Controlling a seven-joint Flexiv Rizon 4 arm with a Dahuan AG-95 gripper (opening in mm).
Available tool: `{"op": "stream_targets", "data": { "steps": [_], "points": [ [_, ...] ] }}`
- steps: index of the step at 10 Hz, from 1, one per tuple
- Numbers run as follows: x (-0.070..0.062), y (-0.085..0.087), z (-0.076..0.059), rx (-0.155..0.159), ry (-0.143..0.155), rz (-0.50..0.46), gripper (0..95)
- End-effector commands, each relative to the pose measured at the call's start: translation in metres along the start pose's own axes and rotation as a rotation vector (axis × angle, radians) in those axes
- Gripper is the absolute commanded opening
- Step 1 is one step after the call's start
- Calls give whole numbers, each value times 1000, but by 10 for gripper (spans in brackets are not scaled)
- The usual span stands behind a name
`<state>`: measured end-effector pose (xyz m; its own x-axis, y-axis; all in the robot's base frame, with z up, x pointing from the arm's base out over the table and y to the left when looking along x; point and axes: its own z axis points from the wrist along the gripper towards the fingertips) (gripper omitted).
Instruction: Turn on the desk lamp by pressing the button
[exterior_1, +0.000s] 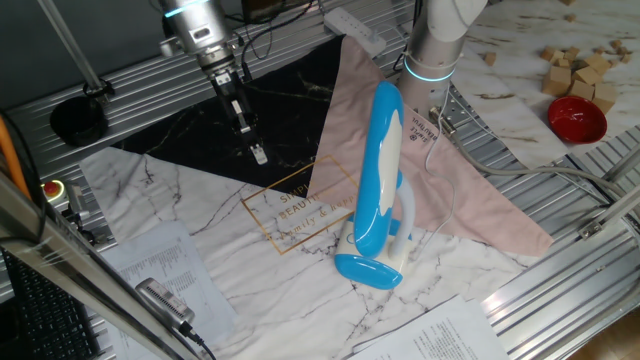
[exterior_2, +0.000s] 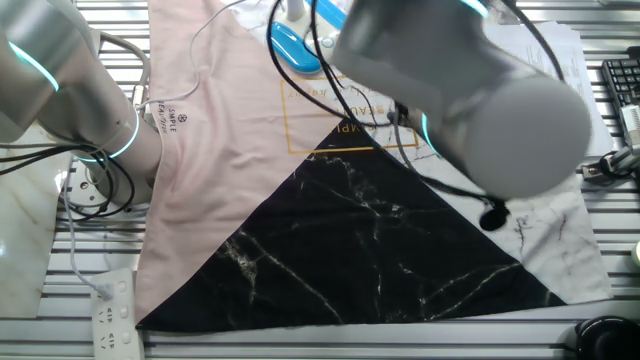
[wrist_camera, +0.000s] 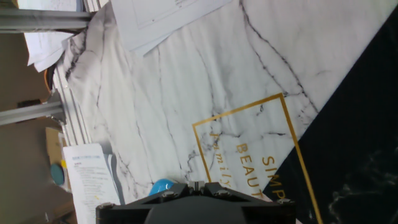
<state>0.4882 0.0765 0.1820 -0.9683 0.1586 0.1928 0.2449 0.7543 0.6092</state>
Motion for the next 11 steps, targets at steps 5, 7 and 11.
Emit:
{"op": "stream_targets", "data": {
  "steps": [5,7,11],
  "points": [
    [0,2,2,7,3,-18,0],
    [0,2,2,9,-3,-27,0],
    [1,0,2,37,5,-38,0]
  ]
}}
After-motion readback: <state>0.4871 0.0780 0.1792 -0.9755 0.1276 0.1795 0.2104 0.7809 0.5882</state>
